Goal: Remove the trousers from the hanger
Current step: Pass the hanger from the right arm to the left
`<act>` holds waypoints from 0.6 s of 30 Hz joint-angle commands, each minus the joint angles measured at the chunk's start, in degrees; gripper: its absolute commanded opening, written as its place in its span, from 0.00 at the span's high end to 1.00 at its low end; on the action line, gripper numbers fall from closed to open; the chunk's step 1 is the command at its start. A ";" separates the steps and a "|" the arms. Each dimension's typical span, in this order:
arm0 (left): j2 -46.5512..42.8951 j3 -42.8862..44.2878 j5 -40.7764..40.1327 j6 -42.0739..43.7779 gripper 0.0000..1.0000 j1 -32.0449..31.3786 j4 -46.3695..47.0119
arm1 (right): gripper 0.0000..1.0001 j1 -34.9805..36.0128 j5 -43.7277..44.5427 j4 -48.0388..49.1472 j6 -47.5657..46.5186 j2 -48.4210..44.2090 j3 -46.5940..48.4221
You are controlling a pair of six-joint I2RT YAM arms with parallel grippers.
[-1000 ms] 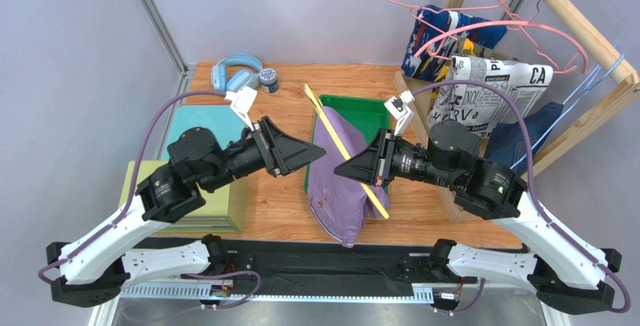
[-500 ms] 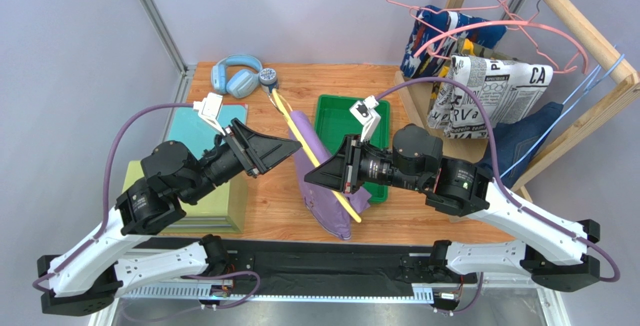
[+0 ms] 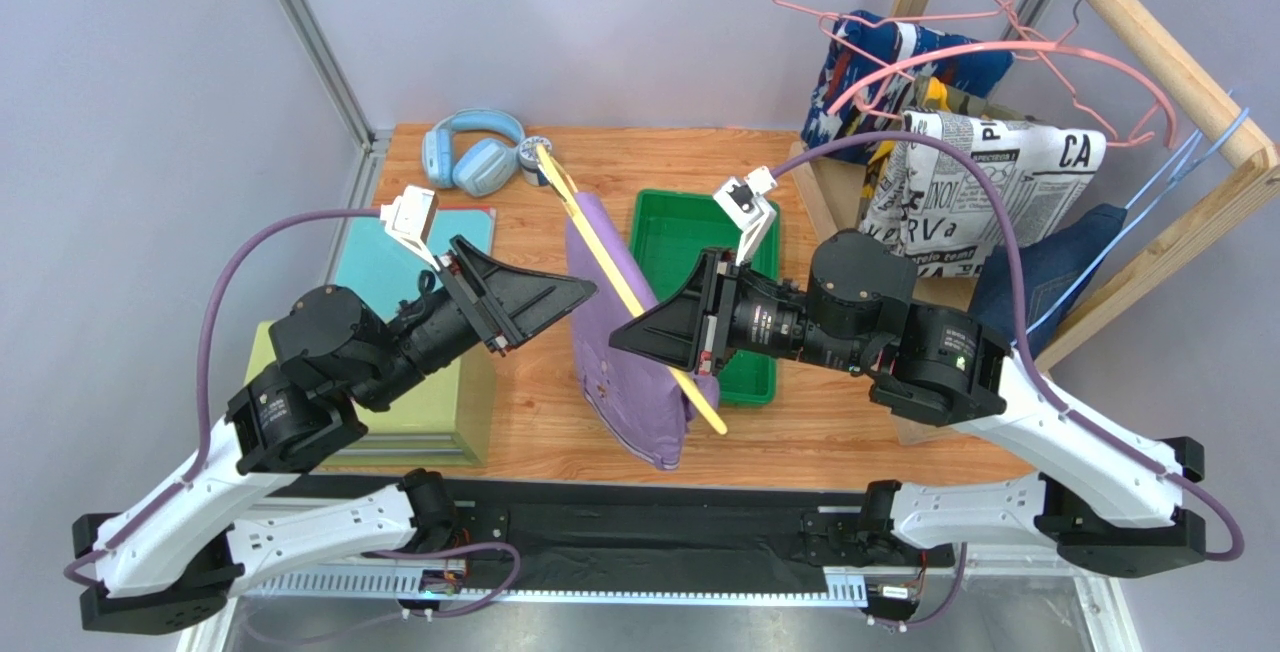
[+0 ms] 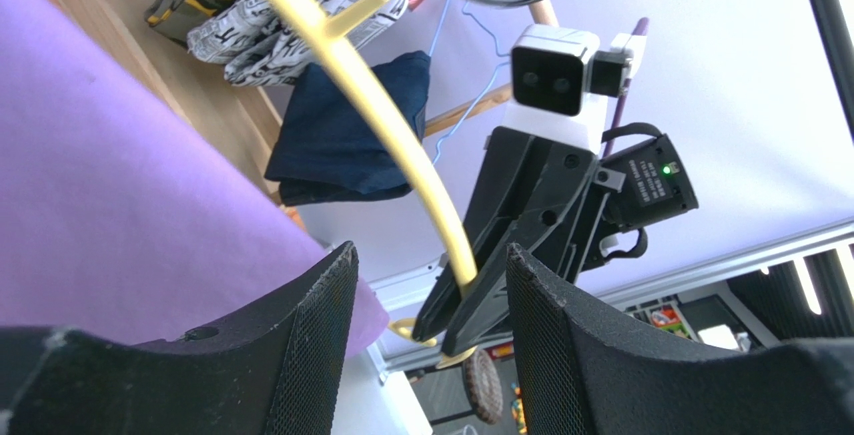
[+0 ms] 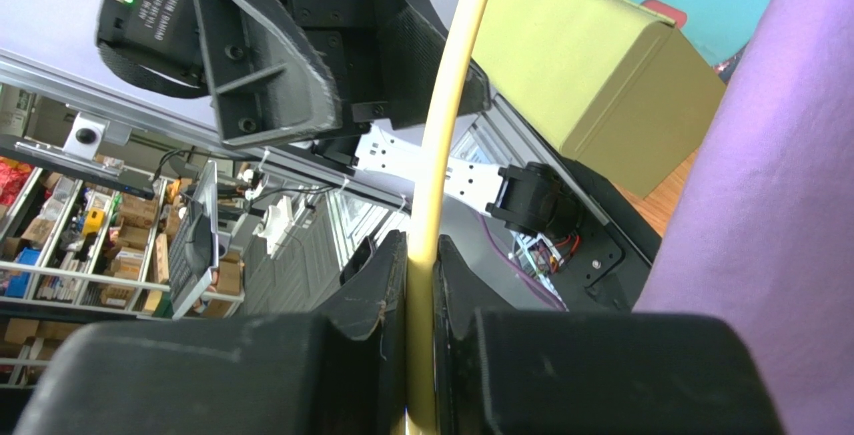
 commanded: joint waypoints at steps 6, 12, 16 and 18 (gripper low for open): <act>5.37 5.23 0.46 0.67 0.38 0.09 2.98 | 1.00 0.96 -4.23 12.87 0.11 -1.32 -3.01; 5.82 3.48 -0.16 0.15 0.38 0.09 5.08 | 1.00 2.46 -3.88 15.77 -0.15 -2.73 -5.48; 4.59 -0.38 -1.21 -2.05 0.43 0.09 9.29 | 1.00 3.16 -4.23 15.24 -1.20 -2.38 -6.62; 4.41 -0.57 -1.21 -2.57 0.54 0.09 10.97 | 1.00 3.69 -3.10 15.24 -2.17 -2.56 -7.85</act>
